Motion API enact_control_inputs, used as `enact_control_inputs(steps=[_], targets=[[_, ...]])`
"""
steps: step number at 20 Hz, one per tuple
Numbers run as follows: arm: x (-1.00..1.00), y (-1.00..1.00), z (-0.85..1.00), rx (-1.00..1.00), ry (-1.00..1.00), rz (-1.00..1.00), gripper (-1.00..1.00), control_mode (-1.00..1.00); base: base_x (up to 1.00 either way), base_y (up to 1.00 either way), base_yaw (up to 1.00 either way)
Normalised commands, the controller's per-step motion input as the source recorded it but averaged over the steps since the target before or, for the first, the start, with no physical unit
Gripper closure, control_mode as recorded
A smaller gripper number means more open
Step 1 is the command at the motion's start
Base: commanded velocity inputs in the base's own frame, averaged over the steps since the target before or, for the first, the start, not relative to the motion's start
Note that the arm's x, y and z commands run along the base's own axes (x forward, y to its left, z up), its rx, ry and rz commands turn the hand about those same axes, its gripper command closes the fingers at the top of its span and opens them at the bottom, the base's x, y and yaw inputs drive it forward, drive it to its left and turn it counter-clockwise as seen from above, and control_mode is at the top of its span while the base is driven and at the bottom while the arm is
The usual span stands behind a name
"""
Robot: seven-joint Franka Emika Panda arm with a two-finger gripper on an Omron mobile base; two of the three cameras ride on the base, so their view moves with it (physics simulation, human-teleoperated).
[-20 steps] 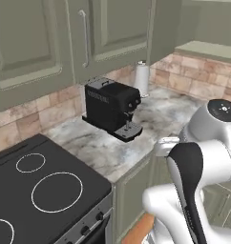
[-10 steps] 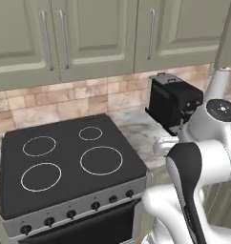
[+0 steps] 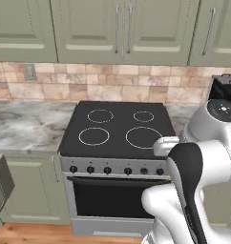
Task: Organize the utensils by type. Pick up the wooden spoons from the counter and place them in the open cabinet. Then pick up the metallic utensils from the counter and place them in the open drawer.
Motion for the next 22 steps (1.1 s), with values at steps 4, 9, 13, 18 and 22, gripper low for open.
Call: enact_control_inputs(steps=[4, 9, 13, 18, 22], targets=[[0.0, 0.0, 0.0, 0.0, 0.0, 0.0, -1.0, 1.0, -0.17, 0.0, 0.72], [0.0, 0.0, 0.0, 0.0, 0.0, 0.0, -1.0, 1.0, 0.01, 0.0, 0.7], [0.0, 0.0, 0.0, 0.0, 0.0, 0.0, -1.0, 1.0, 0.14, -0.08, 0.64], [0.0, 0.0, 0.0, 0.0, 0.0, 0.0, -1.0, 1.0, 0.26, -0.11, 0.58], [0.0, 0.0, 0.0, 0.0, 0.0, 0.0, -1.0, 1.0, 0.33, -0.03, 0.56]])
